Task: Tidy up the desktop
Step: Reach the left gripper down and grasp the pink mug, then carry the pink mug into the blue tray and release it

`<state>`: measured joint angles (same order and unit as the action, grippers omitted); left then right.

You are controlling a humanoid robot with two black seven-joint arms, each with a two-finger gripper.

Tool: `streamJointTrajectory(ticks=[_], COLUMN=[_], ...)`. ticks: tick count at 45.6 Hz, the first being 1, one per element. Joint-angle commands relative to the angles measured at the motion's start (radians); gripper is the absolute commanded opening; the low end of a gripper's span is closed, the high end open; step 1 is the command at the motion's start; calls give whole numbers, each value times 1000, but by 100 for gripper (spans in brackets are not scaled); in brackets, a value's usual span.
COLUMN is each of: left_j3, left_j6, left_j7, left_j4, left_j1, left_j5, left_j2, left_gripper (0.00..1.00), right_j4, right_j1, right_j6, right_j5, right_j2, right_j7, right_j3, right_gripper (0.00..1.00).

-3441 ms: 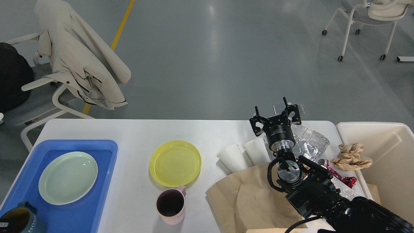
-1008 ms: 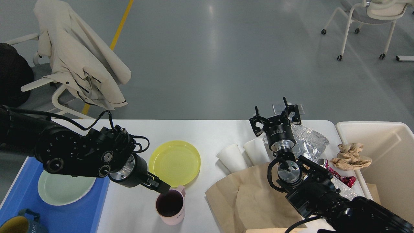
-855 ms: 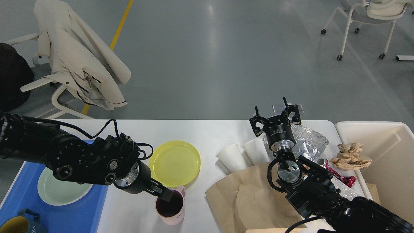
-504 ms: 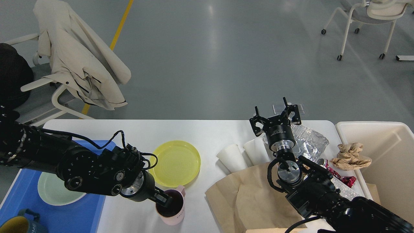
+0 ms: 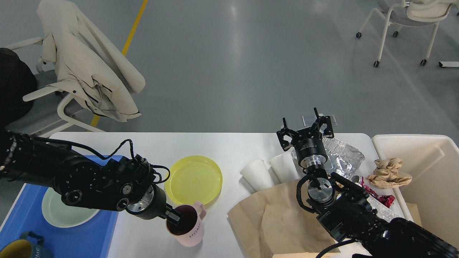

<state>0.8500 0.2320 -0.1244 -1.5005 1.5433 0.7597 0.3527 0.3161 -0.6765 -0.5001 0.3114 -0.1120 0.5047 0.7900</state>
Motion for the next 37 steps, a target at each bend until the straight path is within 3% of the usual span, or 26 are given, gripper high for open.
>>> streamJointTrajectory(ticks=[1, 5, 11, 18, 25, 37], left_j3=[-3, -5, -29, -58, -8, 20], left_j6=[99, 197, 413, 584, 592, 484], left_j7=[2, 3, 6, 8, 6, 9], left_j4=[-92, -135, -138, -135, -139, -139], left_j1=[156, 271, 423, 509, 482, 221], left_j5=[-5, -5, -7, -5, 30, 288], left_j2=[83, 169, 313, 462, 520, 672], left_gripper=[0, 0, 0, 0, 0, 0], right_j4=[0, 0, 0, 0, 0, 0], right_j1=[0, 0, 0, 0, 0, 0], right_j6=[-2, -2, -2, 0, -2, -2], right_j5=[0, 0, 0, 0, 0, 0], right_j2=[0, 0, 0, 0, 0, 0], right_j7=[0, 0, 0, 0, 0, 0], right_j3=[0, 0, 0, 0, 0, 0], right_gripper=[100, 100, 100, 100, 100, 100])
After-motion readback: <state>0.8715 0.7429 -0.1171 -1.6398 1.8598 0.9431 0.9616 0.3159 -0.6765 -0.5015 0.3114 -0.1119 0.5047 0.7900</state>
